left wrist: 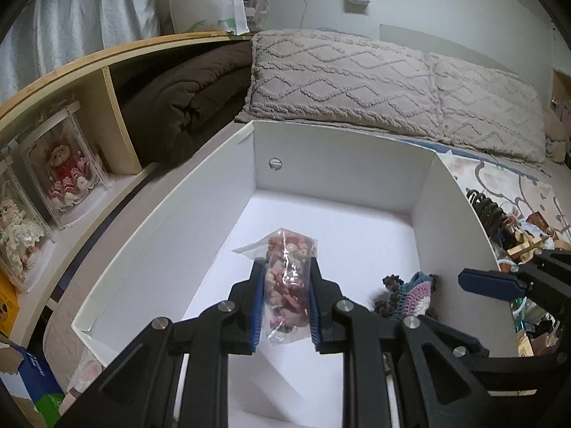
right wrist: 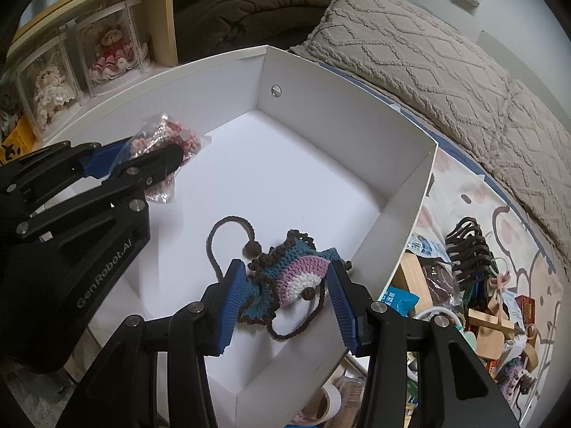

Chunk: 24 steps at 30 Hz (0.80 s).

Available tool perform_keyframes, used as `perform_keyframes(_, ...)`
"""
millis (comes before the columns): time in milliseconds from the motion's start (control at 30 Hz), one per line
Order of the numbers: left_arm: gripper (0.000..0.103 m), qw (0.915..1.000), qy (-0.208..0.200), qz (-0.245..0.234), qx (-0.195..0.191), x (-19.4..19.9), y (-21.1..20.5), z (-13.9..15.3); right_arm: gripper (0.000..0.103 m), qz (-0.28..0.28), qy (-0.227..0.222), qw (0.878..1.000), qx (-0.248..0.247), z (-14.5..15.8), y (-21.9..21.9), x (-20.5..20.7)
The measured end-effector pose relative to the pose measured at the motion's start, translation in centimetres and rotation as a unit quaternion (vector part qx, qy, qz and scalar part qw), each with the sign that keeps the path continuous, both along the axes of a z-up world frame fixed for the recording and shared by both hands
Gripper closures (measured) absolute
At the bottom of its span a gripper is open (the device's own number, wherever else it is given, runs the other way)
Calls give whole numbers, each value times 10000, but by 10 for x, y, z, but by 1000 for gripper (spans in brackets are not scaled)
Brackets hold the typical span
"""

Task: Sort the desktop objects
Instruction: 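Lower the candy bag into the box and open the left gripper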

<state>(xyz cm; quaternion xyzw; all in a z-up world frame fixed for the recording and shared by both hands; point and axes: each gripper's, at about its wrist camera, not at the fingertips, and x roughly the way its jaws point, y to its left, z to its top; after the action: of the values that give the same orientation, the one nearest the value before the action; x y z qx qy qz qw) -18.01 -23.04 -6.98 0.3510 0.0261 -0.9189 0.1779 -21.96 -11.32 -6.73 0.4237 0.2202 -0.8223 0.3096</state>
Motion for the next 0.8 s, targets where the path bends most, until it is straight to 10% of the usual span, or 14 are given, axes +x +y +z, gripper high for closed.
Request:
perform_keyframes(333,81,9999,-101,21,-99,-3,2,-3,55,29,22,10000,14,-1,0,2)
perform_keyframes(500,49,9998,-41,123,-161,-1,0,-1,55,52,75,10000,18,-1,0,4)
perform_keyframes(800,46,9998,5,144,-168,0,1,0,54,84,159,9998,10,-1,1,6)
